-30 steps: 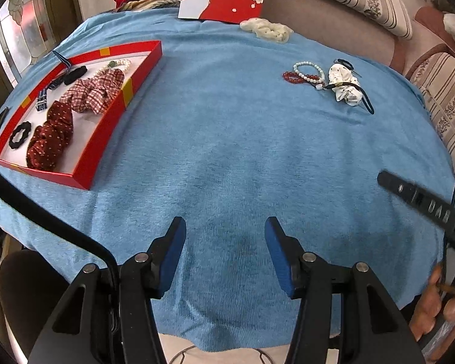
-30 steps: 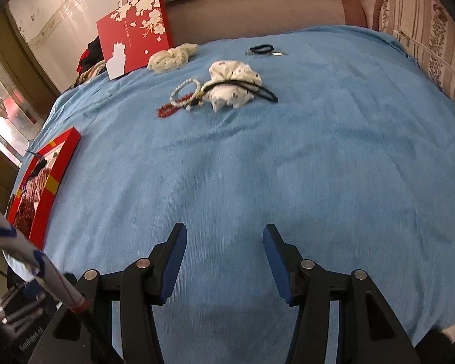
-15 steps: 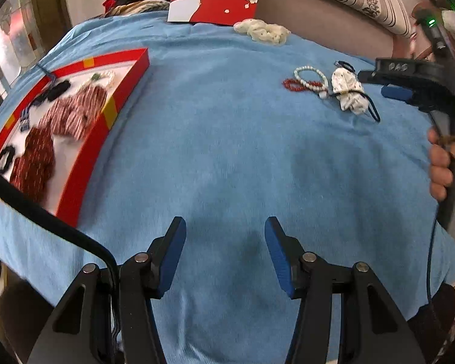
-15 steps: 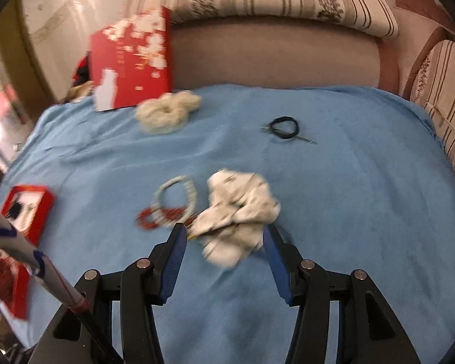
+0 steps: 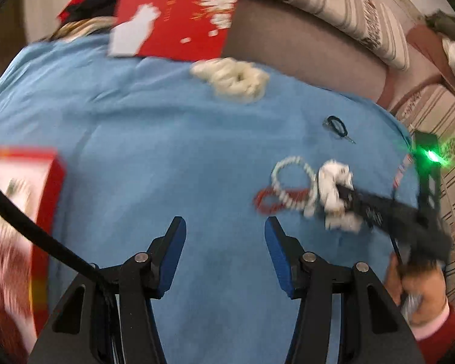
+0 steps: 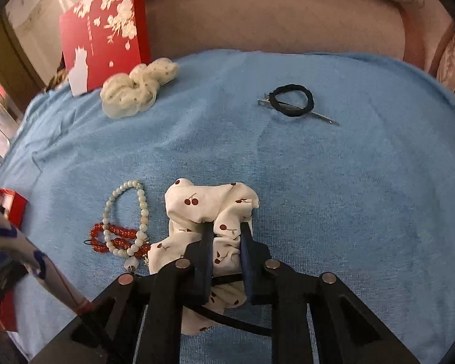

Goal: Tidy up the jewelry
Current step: 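Grasp white cherry-print scrunchie with right gripper while left gripper grasps white bead bracelet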

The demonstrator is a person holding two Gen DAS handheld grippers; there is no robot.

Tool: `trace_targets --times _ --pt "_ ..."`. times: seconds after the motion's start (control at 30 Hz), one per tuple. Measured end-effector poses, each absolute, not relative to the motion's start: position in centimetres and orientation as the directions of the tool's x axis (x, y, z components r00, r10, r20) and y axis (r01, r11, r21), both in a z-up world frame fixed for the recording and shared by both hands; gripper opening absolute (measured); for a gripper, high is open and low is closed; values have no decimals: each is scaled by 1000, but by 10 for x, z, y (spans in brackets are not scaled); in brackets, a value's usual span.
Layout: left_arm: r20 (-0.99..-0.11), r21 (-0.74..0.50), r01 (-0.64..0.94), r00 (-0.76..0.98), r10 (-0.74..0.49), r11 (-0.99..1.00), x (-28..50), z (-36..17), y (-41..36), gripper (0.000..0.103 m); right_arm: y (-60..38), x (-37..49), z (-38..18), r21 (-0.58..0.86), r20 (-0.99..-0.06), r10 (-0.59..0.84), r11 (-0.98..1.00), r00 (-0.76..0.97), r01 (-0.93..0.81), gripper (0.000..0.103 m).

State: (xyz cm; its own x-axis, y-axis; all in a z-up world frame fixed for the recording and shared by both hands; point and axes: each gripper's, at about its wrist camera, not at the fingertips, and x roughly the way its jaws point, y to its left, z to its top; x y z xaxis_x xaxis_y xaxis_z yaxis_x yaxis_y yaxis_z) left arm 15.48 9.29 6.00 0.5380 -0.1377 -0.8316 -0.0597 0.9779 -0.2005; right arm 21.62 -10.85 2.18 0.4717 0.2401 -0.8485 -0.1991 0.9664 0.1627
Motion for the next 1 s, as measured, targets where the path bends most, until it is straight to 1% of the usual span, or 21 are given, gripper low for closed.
trace_targets --times 0.2,0.33,0.37,0.4,0.43,0.47,0.67,0.87,1.0 --pt "-852 -180 102 481 -207 978 224 35 50 52 -134 205 34 256 -809 310 951 500 -175 13" --pt "-872 -166 157 438 -219 974 245 17 31 46 -145 197 49 279 -777 332 943 535 -180 13" --pt "-869 -148 173 447 -211 974 248 15 26 39 -147 195 55 282 -767 336 942 547 -183 13" --pt "-869 -155 185 441 -222 971 249 15 24 27 -149 193 58 284 -760 338 941 555 -185 13" --pt "-873 -176 191 424 -243 966 251 15 22 8 -151 190 63 287 -752 341 940 563 -186 13" --pt "-876 -190 180 413 -250 965 251 17 22 5 -153 186 68 292 -744 345 938 572 -187 13" --pt "-835 -220 165 477 -273 962 220 60 30 5 -151 159 94 281 -711 347 937 612 -206 13" --pt "-786 -233 159 550 -282 959 156 118 56 5 -140 123 126 269 -672 359 933 647 -238 13" --pt "-764 -244 133 585 -274 961 108 145 88 5 -129 99 142 267 -663 378 926 646 -268 13"
